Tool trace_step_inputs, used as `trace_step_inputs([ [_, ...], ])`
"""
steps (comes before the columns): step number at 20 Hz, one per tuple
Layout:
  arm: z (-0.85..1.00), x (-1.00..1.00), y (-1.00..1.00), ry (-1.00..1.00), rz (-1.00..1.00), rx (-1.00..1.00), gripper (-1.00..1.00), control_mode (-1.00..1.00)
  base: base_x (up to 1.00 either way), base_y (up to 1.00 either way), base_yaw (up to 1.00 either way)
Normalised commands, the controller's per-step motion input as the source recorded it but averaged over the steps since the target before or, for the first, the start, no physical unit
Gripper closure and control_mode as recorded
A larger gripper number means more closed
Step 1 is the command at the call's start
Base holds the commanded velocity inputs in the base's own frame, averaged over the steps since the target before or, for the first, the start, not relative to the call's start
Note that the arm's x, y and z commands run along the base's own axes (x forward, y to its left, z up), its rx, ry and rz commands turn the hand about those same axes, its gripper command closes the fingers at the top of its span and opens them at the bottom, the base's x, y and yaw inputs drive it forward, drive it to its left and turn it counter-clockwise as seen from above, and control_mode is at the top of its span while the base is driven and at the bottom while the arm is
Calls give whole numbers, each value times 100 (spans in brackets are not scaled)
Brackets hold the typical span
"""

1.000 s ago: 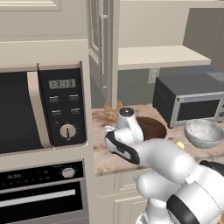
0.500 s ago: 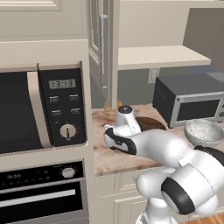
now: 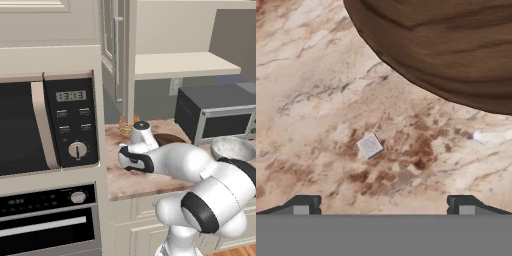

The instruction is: Pick both bowls and place them on the counter. Then place the sugar cube in one bowl and place the egg in the other bowl.

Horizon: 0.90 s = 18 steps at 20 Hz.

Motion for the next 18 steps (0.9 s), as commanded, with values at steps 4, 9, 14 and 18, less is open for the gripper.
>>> trace_step_inputs([
  [4, -6, 0, 0, 0, -7, 0, -100, -100, 0, 0, 0],
  [9, -4, 1, -2, 0, -11, 0, -100, -100, 0, 0, 0],
  [14, -6, 8, -8, 0, -13, 0, -100, -100, 0, 0, 0],
  [18, -5, 13, -7, 0, -10, 0, -100, -100, 0, 0, 0],
])
